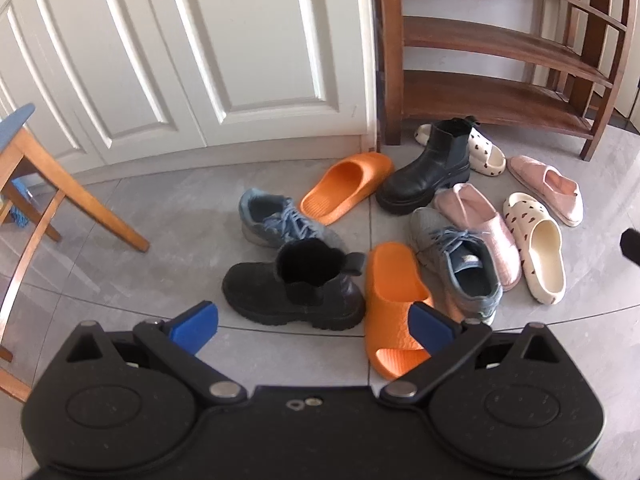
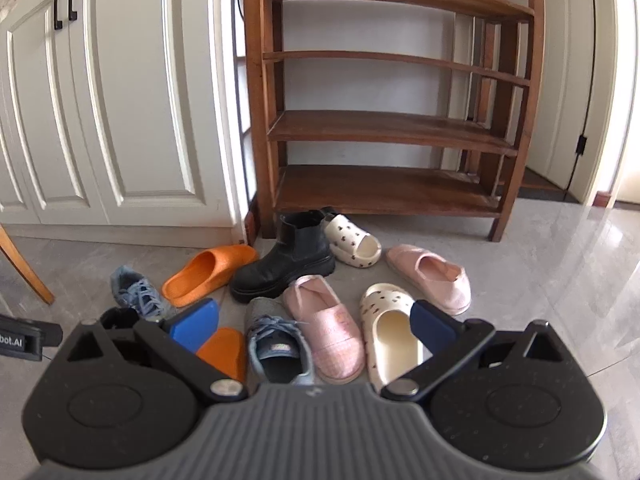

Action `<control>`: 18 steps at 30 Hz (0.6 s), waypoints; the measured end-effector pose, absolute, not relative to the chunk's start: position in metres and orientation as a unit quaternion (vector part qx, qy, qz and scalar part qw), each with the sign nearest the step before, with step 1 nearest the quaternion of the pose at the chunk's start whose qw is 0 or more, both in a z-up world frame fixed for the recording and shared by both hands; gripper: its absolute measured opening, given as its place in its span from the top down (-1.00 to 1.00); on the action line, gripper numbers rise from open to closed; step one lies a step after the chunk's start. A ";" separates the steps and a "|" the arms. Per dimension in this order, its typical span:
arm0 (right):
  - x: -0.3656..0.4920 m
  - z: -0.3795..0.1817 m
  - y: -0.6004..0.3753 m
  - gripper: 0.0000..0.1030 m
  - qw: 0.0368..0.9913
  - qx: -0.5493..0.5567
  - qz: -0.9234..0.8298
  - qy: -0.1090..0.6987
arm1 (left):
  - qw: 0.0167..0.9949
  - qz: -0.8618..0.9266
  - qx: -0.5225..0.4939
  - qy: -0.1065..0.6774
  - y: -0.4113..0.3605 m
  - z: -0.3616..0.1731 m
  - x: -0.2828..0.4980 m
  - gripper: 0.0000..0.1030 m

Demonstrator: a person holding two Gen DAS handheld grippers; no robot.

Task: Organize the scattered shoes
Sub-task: 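Move the left gripper down toward the blue-grey sneaker's heel collar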

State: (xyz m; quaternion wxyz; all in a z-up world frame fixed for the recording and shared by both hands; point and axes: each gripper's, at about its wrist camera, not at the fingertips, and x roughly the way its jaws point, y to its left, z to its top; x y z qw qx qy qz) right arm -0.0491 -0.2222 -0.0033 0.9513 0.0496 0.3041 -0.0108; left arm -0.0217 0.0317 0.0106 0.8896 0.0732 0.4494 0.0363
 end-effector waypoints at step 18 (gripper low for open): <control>-0.041 -0.030 -0.228 -1.00 0.958 0.092 0.020 0.272 | 0.907 0.005 0.038 0.419 0.076 -0.044 0.000 -0.98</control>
